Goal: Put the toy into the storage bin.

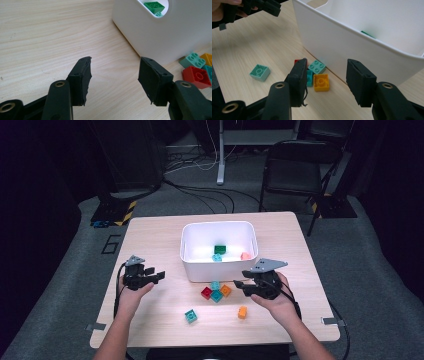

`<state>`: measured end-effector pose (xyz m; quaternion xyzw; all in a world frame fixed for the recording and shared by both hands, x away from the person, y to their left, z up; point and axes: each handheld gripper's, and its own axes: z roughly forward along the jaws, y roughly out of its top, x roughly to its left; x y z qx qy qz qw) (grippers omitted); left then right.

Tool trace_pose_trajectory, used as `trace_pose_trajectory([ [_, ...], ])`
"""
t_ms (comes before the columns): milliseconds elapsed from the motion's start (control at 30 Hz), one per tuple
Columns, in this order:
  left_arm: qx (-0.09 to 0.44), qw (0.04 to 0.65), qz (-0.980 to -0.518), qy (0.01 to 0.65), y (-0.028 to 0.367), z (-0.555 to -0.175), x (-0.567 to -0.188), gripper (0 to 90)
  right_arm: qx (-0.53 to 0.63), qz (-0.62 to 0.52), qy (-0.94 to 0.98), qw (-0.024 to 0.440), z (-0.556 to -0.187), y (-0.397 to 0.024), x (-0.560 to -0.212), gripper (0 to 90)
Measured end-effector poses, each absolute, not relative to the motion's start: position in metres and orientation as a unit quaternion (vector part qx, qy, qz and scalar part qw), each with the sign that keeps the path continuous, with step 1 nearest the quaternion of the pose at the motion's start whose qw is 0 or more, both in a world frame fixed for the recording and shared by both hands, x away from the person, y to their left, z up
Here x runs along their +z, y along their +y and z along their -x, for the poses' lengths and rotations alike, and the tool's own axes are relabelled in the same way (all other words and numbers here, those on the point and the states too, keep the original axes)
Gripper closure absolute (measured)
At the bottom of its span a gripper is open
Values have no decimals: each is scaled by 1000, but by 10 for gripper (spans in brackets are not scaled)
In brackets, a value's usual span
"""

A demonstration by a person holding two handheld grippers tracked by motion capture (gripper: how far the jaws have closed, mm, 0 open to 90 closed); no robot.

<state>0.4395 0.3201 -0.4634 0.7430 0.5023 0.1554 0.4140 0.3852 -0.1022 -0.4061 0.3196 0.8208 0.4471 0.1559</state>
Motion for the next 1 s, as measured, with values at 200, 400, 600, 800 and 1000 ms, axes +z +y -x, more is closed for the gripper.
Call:
trace_pose_trajectory([
  [200,156,414,-743,502,320,-439,-463,429,438,-315,828,153,-378,-107,-422,510],
  [400,155,415,-743,501,319,-440,-464,429,429,-315,835,138,-373,-109,-440,512],
  [600,153,414,-745,500,317,-441,-466,429,418,-303,847,128,-370,-108,-458,513],
  [800,153,416,-743,502,319,-445,-465,429,419,-307,846,122,-368,-110,-469,512],
  [1000,152,420,-743,498,317,-449,-463,429,409,-300,854,113,-363,-111,-478,511],
])
